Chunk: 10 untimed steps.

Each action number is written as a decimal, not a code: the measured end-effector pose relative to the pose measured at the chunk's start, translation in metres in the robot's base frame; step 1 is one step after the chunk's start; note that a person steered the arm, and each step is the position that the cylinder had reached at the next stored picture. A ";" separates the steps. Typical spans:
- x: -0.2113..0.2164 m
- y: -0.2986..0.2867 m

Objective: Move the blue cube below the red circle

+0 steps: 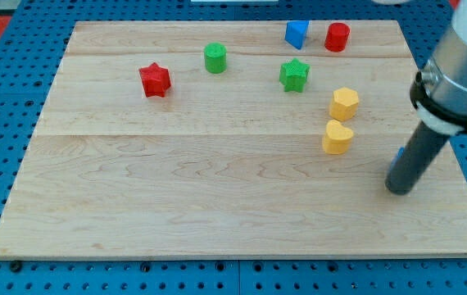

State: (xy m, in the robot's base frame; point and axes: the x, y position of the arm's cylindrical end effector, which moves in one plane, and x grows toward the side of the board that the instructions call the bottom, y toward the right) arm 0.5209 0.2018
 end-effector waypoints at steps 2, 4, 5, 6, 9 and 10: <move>0.028 0.011; -0.037 0.026; -0.093 0.011; -0.100 0.010; -0.198 -0.013; -0.238 -0.001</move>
State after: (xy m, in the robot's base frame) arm 0.2825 0.2011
